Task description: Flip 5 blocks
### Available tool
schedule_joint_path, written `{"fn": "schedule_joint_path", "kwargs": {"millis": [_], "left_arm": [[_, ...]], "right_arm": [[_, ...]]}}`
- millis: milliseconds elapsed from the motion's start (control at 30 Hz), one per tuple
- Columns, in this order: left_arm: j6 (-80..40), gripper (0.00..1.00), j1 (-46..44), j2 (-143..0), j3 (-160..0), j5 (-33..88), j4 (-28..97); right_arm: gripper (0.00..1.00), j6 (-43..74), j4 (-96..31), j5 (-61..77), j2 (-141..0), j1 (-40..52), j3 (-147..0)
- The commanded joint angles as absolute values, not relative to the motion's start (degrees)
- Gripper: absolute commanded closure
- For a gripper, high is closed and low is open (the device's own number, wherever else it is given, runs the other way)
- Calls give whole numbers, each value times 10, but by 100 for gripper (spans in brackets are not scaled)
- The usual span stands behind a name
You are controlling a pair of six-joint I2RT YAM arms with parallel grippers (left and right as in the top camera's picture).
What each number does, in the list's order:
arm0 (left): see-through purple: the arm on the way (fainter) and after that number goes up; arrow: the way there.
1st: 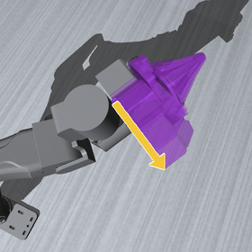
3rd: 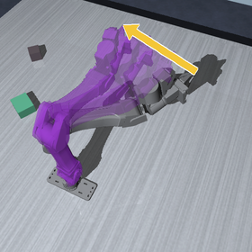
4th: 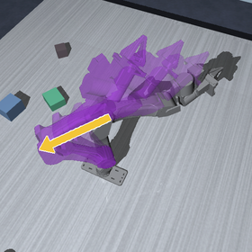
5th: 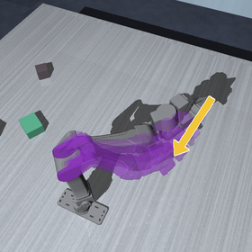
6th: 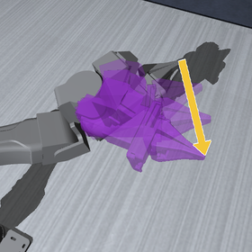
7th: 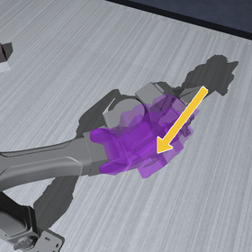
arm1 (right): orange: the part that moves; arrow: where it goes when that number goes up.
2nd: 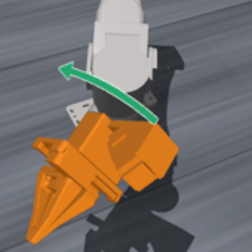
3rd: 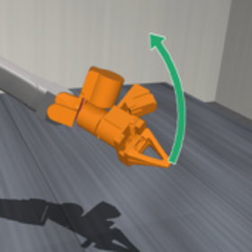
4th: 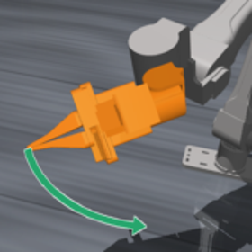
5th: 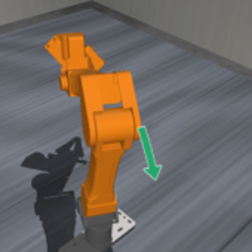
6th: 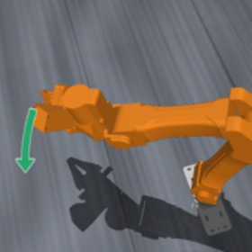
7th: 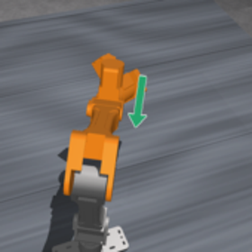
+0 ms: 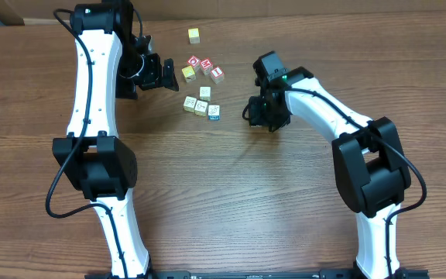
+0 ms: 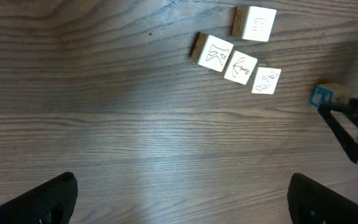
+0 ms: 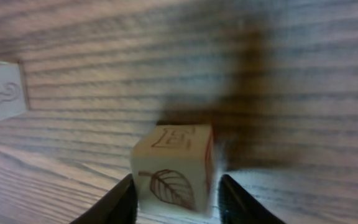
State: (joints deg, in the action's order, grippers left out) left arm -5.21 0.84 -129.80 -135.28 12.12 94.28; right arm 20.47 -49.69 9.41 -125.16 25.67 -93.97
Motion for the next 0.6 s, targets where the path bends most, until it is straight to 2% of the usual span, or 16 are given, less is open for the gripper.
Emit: {"fn": "schedule_joint_path", "kwargs": {"millis": [0,233,467,567], "left_arm": [[-60,0,11,-1302,-1361,114,942],[-60,0,11,-1302,-1361,114,942],[-60,0,11,-1302,-1361,114,942],[-60,0,11,-1302,-1361,114,942]], "right_arm": [[67,213,-492,87,-1253,261,-938],[82,213,-607,124,-1229,261,-1032],[82,216,-790,164,-1189,277,-1143],[81,230,-824,167,-1182,293,-1144]]}}
